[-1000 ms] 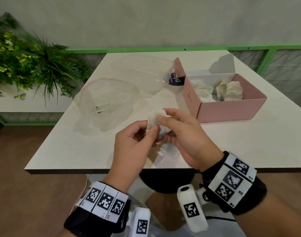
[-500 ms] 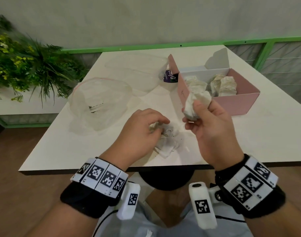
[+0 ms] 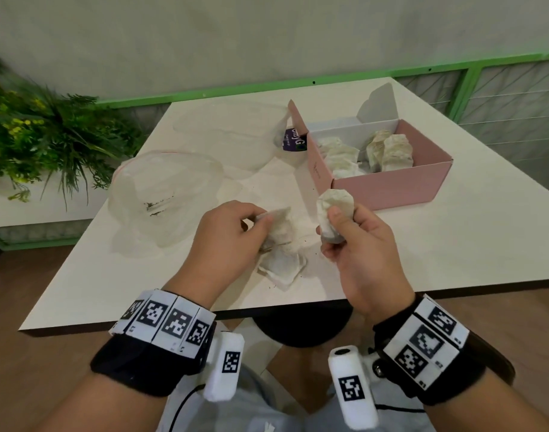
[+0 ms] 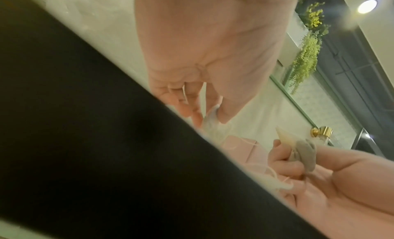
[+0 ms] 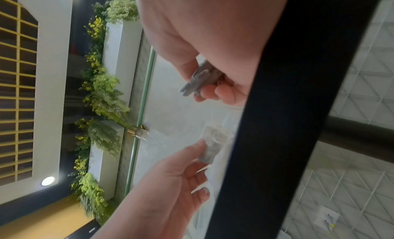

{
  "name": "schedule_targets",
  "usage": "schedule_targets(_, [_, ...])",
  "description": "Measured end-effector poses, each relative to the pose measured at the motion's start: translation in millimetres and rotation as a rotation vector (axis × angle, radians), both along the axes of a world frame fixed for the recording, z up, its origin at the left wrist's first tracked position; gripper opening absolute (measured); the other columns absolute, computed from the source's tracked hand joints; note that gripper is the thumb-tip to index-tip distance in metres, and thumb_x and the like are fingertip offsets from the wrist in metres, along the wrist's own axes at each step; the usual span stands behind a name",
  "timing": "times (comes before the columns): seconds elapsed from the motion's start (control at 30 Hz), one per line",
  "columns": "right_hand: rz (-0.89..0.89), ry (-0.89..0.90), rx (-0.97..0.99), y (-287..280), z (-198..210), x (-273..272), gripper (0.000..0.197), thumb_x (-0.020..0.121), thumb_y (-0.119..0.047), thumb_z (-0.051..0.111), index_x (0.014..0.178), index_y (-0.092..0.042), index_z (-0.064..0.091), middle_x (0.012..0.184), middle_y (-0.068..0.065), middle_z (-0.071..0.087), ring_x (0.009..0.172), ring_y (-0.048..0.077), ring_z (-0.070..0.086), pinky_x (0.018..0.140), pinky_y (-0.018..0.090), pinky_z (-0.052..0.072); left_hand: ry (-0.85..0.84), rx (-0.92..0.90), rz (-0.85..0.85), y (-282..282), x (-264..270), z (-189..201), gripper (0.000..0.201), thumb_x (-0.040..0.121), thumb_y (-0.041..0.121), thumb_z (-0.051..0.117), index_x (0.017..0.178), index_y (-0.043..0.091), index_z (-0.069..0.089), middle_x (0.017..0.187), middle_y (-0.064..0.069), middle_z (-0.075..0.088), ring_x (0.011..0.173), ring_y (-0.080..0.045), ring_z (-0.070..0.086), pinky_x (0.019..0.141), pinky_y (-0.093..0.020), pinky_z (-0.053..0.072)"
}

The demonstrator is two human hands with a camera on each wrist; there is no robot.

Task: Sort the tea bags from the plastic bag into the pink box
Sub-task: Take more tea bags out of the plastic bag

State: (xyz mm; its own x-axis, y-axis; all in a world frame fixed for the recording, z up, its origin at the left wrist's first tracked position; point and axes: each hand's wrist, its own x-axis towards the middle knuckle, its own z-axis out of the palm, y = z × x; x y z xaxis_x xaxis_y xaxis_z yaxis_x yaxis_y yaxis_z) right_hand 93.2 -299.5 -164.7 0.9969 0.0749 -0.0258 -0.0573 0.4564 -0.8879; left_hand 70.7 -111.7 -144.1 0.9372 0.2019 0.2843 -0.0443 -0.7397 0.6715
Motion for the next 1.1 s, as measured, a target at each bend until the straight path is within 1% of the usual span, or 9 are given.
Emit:
schedule_targets(0.17, [0.054, 0.091, 0.074, -5, 8, 2, 0.015, 0.098, -0.008, 0.057, 0.097, -0.012, 0.071, 0.077, 0.003, 0.066, 0.07, 0.018, 0.053, 0.061, 0.029, 0.04, -0.039, -0.182, 0.092, 3, -5, 5, 0.01, 0.094, 0.027, 0.067, 0.092, 0.028, 0.078, 0.077, 0.012, 0.071, 0.071, -0.007, 0.065, 0.068, -0.028, 0.052])
schedule_targets(0.33, [0.085, 0.113, 0.048, -10, 27, 4, 0.011, 0.093, -0.016, 0.06, 0.101, -0.015, 0.068, 0.091, 0.0, 0.069, 0.076, 0.012, 0.063, 0.071, 0.029, 0.042, 0.034, -0.278, 0.183, 15, -11, 6, 0.02, 0.091, 0.016, 0.067, 0.109, 0.026, 0.069, 0.083, 0.004, 0.073, 0.073, -0.012, 0.07, 0.065, -0.028, 0.051])
schedule_targets(0.43, [0.137, 0.133, 0.09, -8, 40, 3, 0.018, 0.091, -0.018, 0.062, 0.108, -0.014, 0.067, 0.101, 0.002, 0.069, 0.09, 0.017, 0.062, 0.079, 0.03, 0.043, 0.078, -0.605, 0.157, 15, -17, 9, 0.021, 0.094, 0.003, 0.064, 0.112, 0.013, 0.067, 0.084, -0.01, 0.075, 0.066, -0.017, 0.073, 0.058, -0.03, 0.058])
schedule_targets(0.53, [0.214, 0.172, 0.151, 2, 48, -2, 0.018, 0.091, -0.016, 0.063, 0.107, -0.013, 0.07, 0.102, 0.003, 0.072, 0.097, 0.02, 0.063, 0.086, 0.031, 0.047, 0.1, -0.93, 0.058, 9, -24, 11, 0.021, 0.094, -0.005, 0.063, 0.113, 0.001, 0.069, 0.096, -0.019, 0.078, 0.083, -0.03, 0.077, 0.071, -0.03, 0.064])
schedule_targets(0.63, [0.289, 0.152, 0.094, 18, 48, -10, 0.016, 0.09, -0.015, 0.064, 0.104, -0.01, 0.071, 0.106, 0.008, 0.071, 0.098, 0.021, 0.064, 0.095, 0.036, 0.048, 0.091, -1.041, -0.003, 2, -30, 13, 0.019, 0.094, -0.005, 0.063, 0.111, -0.004, 0.071, 0.098, -0.021, 0.077, 0.089, -0.033, 0.077, 0.076, -0.029, 0.063])
schedule_targets(0.7, [0.313, 0.109, 0.017, 28, 47, -15, 0.015, 0.091, -0.013, 0.065, 0.102, -0.006, 0.07, 0.101, 0.011, 0.07, 0.092, 0.02, 0.065, 0.09, 0.035, 0.051, 0.074, -1.012, -0.031, -3, -34, 13, 0.018, 0.093, -0.003, 0.064, 0.109, -0.002, 0.074, 0.099, -0.022, 0.077, 0.086, -0.033, 0.076, 0.081, -0.034, 0.063])
schedule_targets(0.8, [0.301, 0.067, -0.06, 42, 47, -22, 0.011, 0.092, -0.01, 0.065, 0.096, -0.002, 0.071, 0.088, 0.012, 0.07, 0.076, 0.017, 0.067, 0.068, 0.026, 0.056, 0.053, -0.946, -0.073, -8, -39, 13, 0.018, 0.092, -0.001, 0.066, 0.104, 0.005, 0.077, 0.097, -0.018, 0.078, 0.079, -0.025, 0.072, 0.083, -0.037, 0.062])
schedule_targets(0.87, [0.264, 0.04, -0.107, 48, 46, -24, 0.015, 0.093, -0.011, 0.065, 0.1, 0.001, 0.072, 0.088, 0.012, 0.072, 0.078, 0.019, 0.066, 0.07, 0.029, 0.055, 0.044, -0.957, -0.093, -8, -42, 14, 0.019, 0.093, 0.0, 0.064, 0.102, 0.007, 0.079, 0.095, -0.017, 0.078, 0.077, -0.022, 0.071, 0.082, -0.036, 0.06])
schedule_targets(1.1, [0.191, 0.039, -0.11, 49, 42, -25, 0.024, 0.097, -0.012, 0.061, 0.105, 0.01, 0.062, 0.09, 0.017, 0.066, 0.082, 0.027, 0.061, 0.071, 0.038, 0.05, 0.097, -1.171, -0.178, -11, -53, 14, 0.021, 0.101, 0.012, 0.057, 0.112, -0.001, 0.07, 0.102, -0.023, 0.077, 0.09, -0.034, 0.076, 0.076, -0.03, 0.064])
